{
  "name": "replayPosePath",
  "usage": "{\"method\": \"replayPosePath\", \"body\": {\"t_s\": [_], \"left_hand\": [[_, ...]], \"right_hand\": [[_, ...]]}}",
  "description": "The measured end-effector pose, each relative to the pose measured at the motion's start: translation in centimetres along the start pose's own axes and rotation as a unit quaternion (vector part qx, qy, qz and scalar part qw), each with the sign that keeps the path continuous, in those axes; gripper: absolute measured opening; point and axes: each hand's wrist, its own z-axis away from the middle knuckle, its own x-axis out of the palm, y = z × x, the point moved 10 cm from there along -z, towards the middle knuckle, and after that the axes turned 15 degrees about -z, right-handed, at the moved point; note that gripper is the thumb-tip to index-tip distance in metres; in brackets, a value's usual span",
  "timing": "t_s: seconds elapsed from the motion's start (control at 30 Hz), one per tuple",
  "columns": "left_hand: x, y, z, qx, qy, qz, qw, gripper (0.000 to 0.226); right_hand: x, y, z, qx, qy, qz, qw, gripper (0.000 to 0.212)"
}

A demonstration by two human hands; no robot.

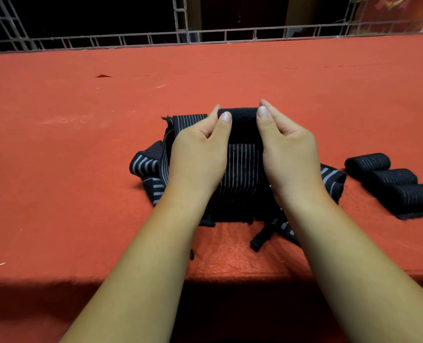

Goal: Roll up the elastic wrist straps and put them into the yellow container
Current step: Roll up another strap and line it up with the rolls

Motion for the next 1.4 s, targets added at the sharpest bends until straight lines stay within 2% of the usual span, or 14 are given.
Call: {"method": "replayPosePath", "body": {"t_s": [0.17,0.33,0.43,0.6,0.67,0.73,0.8,0.93,1.17,1.3,1.4], "left_hand": [[-0.2,-0.9,-0.4,-0.019,-0.020,0.060,0.998,0.040],[-0.2,-1.4,-0.6,-0.048,-0.037,0.047,0.997,0.047],[0.3,-1.7,-0.6,-0.060,-0.062,0.060,0.995,0.048],[0.6,-1.8,-0.7,-0.063,-0.079,0.086,0.991,0.067],[0.3,-1.5,-0.5,-0.055,-0.070,0.083,0.993,0.054],[-0.3,-0.7,-0.2,-0.035,-0.054,0.081,0.995,0.028],[-0.7,-0.3,-0.1,-0.027,-0.041,0.086,0.995,0.020],[-1.0,0.2,0.1,-0.013,-0.020,0.068,0.997,0.020],[0.3,0.4,0.0,0.012,-0.034,0.035,0.999,0.032],[0.5,-0.1,-0.1,-0.003,-0.040,0.027,0.999,0.055],[0.5,-0.3,-0.1,-0.007,-0.052,0.064,0.997,0.034]], "right_hand": [[-0.3,0.8,-0.7,0.044,-0.013,-0.044,0.998,0.036],[-0.2,0.9,-1.0,0.039,-0.011,-0.052,0.998,0.035],[-0.3,1.0,-0.8,0.041,0.001,-0.078,0.996,0.027],[0.2,1.2,-0.7,0.050,-0.014,-0.091,0.995,0.036],[0.2,1.4,-0.6,0.065,-0.001,-0.096,0.993,0.040],[0.4,1.5,-0.3,0.085,-0.010,-0.097,0.992,0.031],[1.0,1.3,0.0,0.094,-0.042,-0.081,0.991,0.029],[1.9,0.8,0.6,0.096,-0.079,-0.044,0.991,0.031],[1.3,0.8,0.2,0.055,-0.052,-0.005,0.997,0.024],[1.2,1.2,0.1,0.069,-0.060,-0.021,0.996,0.023],[1.3,1.2,0.0,0.070,-0.071,-0.019,0.995,0.032]]}}
